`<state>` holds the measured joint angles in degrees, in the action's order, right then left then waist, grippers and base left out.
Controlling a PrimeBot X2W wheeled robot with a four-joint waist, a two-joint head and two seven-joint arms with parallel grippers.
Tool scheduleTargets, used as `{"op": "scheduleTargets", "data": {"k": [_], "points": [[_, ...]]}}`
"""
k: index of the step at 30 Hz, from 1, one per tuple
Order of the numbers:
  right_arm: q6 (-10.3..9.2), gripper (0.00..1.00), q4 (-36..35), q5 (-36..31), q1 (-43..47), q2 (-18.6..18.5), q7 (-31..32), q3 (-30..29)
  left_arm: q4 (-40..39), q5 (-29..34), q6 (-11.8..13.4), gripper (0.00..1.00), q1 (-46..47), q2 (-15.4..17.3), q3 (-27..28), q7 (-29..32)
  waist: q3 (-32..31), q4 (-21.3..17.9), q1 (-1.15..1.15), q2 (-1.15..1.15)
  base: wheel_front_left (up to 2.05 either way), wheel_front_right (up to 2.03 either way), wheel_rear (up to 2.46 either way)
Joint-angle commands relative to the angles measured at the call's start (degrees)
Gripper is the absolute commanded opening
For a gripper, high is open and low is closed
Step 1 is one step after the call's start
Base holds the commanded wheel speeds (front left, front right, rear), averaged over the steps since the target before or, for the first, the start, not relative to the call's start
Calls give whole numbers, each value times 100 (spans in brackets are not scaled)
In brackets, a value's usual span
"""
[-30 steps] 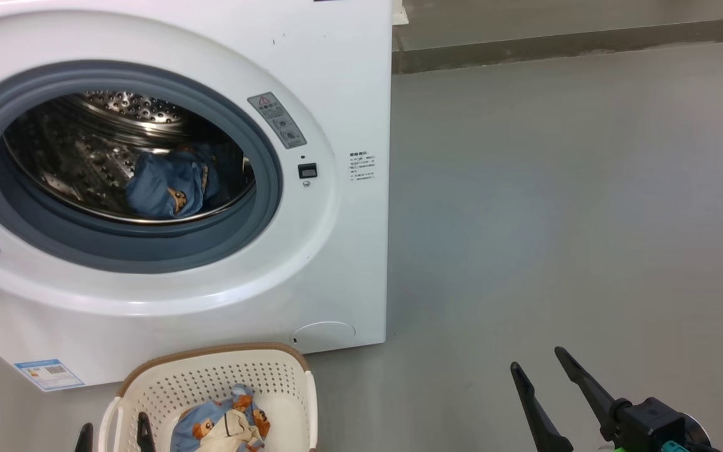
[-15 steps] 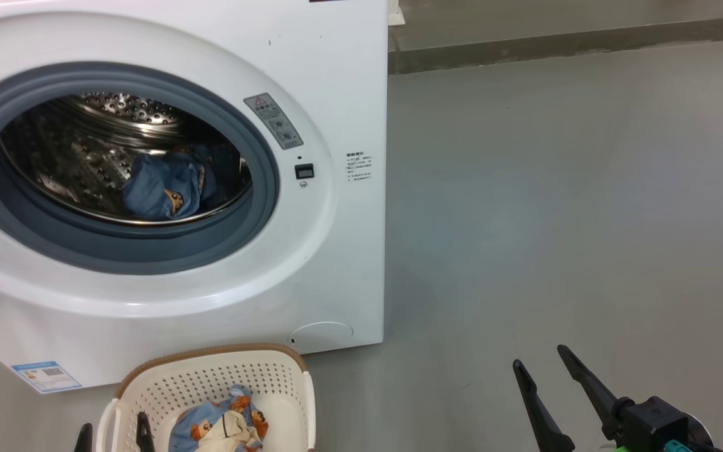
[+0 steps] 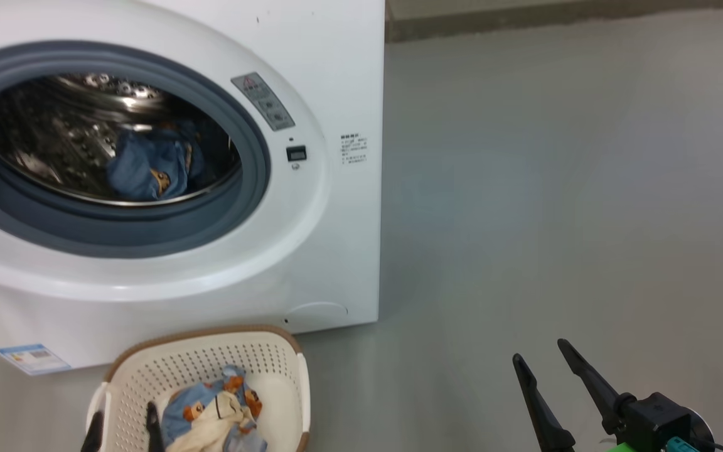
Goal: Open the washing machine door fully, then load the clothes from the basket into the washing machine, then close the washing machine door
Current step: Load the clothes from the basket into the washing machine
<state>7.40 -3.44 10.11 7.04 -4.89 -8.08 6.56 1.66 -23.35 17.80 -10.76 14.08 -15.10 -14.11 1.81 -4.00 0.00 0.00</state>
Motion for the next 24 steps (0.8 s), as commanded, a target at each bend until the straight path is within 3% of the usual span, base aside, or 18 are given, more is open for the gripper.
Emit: {"op": "scheduleTargets", "data": {"k": [1, 12, 24], "points": [[9, 100, -179, -13, -214, -27, -25, 128, 27, -20, -81, 100, 439, 21, 148, -6, 235, -14, 0, 0, 0, 0, 0], [9, 100, -175, 70, -634, -76, -170, 162, 2072, -329, -757, 100, 1963, -273, -106, 179, 1092, -203, 0, 0, 0, 0, 0], [9, 100, -171, 186, -1228, -61, -448, 270, 4838, -545, -1284, 100, 3861, -502, -101, 239, 2397, -603, 0, 0, 0, 0, 0]]}}
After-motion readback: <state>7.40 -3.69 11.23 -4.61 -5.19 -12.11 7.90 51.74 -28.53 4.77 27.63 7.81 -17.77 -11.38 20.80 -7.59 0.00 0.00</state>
